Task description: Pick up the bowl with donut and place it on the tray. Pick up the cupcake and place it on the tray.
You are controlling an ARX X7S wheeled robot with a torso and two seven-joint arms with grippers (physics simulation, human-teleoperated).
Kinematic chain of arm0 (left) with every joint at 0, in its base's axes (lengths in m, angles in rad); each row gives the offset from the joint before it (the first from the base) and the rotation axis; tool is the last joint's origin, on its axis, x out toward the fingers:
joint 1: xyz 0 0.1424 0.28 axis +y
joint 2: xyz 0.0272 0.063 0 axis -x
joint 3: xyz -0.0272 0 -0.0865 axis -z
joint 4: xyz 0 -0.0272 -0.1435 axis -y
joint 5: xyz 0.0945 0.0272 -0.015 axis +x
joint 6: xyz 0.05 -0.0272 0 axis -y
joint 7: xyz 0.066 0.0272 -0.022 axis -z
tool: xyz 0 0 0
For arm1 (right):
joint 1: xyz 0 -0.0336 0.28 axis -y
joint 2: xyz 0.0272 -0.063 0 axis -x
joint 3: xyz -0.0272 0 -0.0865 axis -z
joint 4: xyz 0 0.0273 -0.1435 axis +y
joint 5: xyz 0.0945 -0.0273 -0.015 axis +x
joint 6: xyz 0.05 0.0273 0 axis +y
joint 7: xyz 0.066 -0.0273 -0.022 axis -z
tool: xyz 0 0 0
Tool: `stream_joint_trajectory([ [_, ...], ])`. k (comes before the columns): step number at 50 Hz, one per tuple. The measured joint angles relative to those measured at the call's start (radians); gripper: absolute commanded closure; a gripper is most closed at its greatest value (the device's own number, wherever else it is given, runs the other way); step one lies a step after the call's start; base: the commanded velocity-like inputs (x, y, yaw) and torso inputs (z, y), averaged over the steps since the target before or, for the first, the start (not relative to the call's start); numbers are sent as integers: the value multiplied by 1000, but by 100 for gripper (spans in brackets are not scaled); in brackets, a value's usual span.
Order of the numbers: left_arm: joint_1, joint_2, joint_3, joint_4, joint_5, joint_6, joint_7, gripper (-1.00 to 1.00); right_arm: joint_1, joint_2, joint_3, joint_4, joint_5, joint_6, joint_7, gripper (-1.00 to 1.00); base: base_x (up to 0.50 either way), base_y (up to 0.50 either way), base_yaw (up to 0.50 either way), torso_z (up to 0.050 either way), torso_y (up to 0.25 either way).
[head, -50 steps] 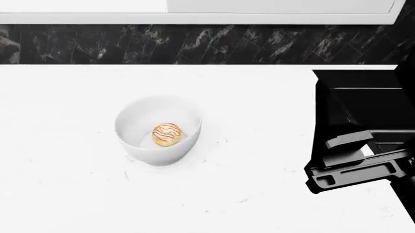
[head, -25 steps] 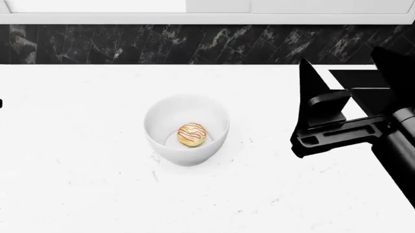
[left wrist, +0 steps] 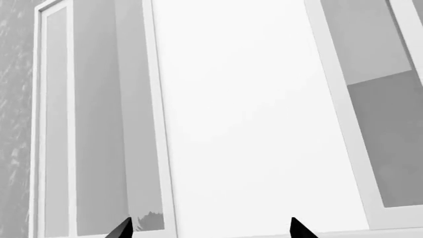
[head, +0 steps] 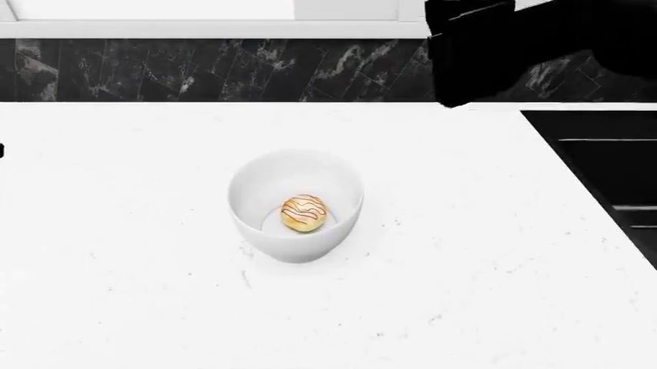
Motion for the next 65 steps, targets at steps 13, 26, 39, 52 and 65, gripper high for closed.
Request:
stream_joint_trajectory([
  [13, -9, -3, 9, -7, 7, 0, 8, -100, 104, -95, -157, 305, 66, 53, -57, -100, 0, 0, 0, 0, 0],
  [26, 11, 7, 2, -5, 25, -3, 18, -100, 54, -175, -223, 474, 28, 30, -129, -100, 0, 0, 0, 0, 0],
  [39, 42, 23, -16, 0, 48, -12, 33, -100, -43, -231, -240, 552, -128, 28, -254, -100, 0, 0, 0, 0, 0],
  [52, 76, 29, -46, 8, 56, -15, 40, -100, -101, -261, -275, 604, -249, 48, -331, -100, 0, 0, 0, 0, 0],
  [65, 91, 32, -65, 9, 61, -18, 46, -100, -167, -253, -291, 581, -257, 37, -345, -100, 0, 0, 0, 0, 0],
])
